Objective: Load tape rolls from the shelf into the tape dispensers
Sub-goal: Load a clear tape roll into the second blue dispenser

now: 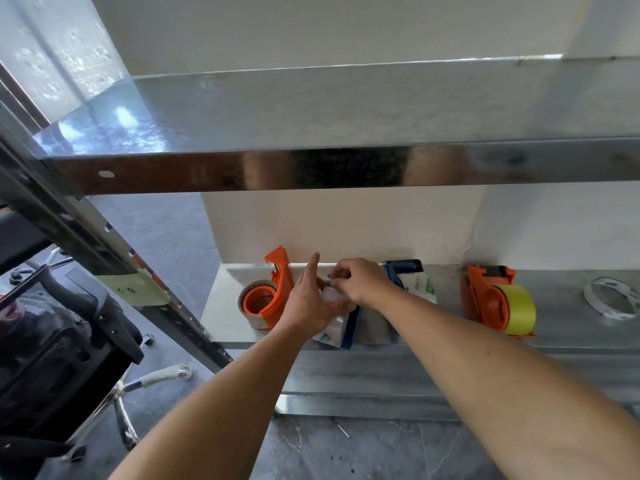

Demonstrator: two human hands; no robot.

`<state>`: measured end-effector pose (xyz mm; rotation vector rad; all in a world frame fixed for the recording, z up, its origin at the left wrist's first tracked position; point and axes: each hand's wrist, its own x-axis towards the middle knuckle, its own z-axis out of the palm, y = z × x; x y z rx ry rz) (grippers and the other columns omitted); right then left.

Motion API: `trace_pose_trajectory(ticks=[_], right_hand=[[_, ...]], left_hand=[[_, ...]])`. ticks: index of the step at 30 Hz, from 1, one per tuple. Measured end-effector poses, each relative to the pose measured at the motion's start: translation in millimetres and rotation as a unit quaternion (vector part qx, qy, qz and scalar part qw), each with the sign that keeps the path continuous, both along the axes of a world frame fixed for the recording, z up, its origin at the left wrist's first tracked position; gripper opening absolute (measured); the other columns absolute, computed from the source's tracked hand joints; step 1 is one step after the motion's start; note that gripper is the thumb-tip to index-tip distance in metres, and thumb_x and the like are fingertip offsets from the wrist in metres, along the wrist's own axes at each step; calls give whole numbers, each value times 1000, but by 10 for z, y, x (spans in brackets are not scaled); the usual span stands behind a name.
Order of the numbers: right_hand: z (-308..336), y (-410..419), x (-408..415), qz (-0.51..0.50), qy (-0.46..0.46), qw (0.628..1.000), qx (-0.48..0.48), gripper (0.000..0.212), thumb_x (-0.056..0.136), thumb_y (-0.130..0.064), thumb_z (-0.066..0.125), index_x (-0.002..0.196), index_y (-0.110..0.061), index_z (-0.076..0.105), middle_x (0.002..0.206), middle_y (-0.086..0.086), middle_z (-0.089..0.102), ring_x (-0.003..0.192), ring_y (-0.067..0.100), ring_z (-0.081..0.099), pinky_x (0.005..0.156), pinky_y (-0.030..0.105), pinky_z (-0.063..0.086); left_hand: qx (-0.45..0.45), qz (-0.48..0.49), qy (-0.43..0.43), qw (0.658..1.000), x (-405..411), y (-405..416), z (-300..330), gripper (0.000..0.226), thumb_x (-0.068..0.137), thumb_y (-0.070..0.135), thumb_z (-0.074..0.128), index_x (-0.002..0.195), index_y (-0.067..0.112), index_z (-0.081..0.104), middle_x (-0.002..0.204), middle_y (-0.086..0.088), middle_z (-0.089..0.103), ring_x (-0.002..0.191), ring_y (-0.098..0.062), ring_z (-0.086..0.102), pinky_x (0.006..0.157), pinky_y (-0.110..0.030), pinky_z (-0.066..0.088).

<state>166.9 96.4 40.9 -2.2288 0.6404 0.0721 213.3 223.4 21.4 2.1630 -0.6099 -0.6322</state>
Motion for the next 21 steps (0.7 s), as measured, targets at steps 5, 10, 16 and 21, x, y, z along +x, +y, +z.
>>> trace_pose_trajectory(ticks=[5,10,16,21], right_hand=[[42,39,14,-8,-14,1000,-24,13,92,-21,59,97,-15,70,97,0,68,81,13,57,57,19,38],[67,35,37,25,14,999,-40,14,85,-27,71,82,-16,65,83,-3,63,74,12,57,59,23,39],[20,9,25,6,-14,1000,-27,8,89,-21,68,87,-14,68,88,0,66,81,16,60,67,27,43],[36,45,-3,-4,-38,999,25,10,95,-25,59,94,-16,65,88,-4,63,81,14,58,62,22,41]], left_hand=[[-40,21,61,997,17,89,0,100,83,32,79,157,34,11,126,6,51,110,-9,47,91,-27,42],[-61,55,116,990,41,142,-54,103,80,31,82,154,43,10,133,5,54,116,-15,55,99,-37,50],[-51,78,170,981,25,111,-38,105,77,37,82,154,42,11,128,-7,58,114,-26,60,98,-47,53],[-59,54,188,979,12,134,-13,99,83,26,79,156,39,13,115,-7,62,104,-21,64,97,-43,54]])
